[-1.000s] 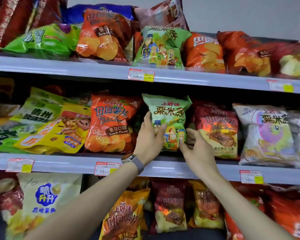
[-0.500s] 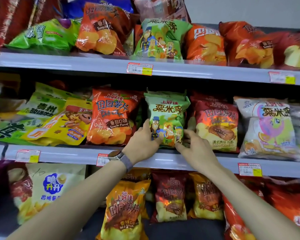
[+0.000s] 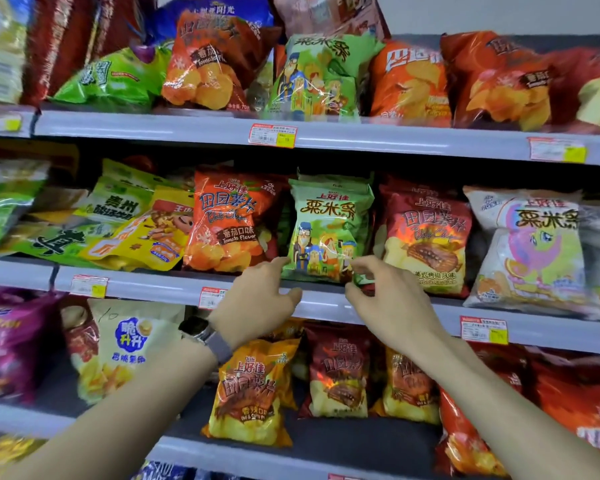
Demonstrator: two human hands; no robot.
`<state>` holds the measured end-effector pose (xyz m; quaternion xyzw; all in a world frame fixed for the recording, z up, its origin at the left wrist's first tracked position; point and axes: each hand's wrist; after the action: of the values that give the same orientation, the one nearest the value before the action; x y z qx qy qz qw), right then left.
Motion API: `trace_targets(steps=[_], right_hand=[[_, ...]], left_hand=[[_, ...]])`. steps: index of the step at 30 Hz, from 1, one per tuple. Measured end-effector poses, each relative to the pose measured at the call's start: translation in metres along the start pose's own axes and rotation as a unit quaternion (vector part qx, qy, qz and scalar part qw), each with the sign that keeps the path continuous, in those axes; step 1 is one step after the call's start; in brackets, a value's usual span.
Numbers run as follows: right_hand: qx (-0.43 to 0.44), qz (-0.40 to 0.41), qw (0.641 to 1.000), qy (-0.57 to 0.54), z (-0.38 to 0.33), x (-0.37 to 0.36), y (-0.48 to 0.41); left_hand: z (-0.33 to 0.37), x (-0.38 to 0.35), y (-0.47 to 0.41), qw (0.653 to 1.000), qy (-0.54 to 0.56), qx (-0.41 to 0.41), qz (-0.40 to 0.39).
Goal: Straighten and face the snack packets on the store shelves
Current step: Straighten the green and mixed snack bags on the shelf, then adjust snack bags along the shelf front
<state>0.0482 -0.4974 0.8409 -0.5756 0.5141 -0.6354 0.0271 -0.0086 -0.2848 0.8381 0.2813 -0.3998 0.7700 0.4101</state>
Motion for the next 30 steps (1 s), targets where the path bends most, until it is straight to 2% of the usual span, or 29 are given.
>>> trace_targets(steps=[6,15,26,30], right_hand=[[0.034,-0.008,0.999,0.026,-0.033,-0.003,0.007],[0.057,-0.052,0.996,0.038,-0.104,-0.059,0.002],[0.105,0.016,0.994,0.005,-0.227,-0.15,-0.077],[0.095,0.02,0.995,0.018,-0.26,-0.175,-0.107]], left_hand=[[-0.03,0.01,0.049,0.998,-0.026,0.049,0.042],[-0.103,0.06,0.089,0.98,-0.106,0.113,0.126],[-0.26,0.166,0.03,0.968,-0.112,0.145,0.169],[-0.307,0.202,0.007,0.967,-0.11,0.15,0.171]])
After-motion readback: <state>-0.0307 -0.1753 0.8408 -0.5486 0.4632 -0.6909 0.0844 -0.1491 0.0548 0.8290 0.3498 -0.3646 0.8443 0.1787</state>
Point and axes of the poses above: each hand's wrist, its own y-axis away from the middle knuckle, its own x-axis out of the back of the hand, z = x × y, and after that the axes turned 13 degrees about x, right-handed
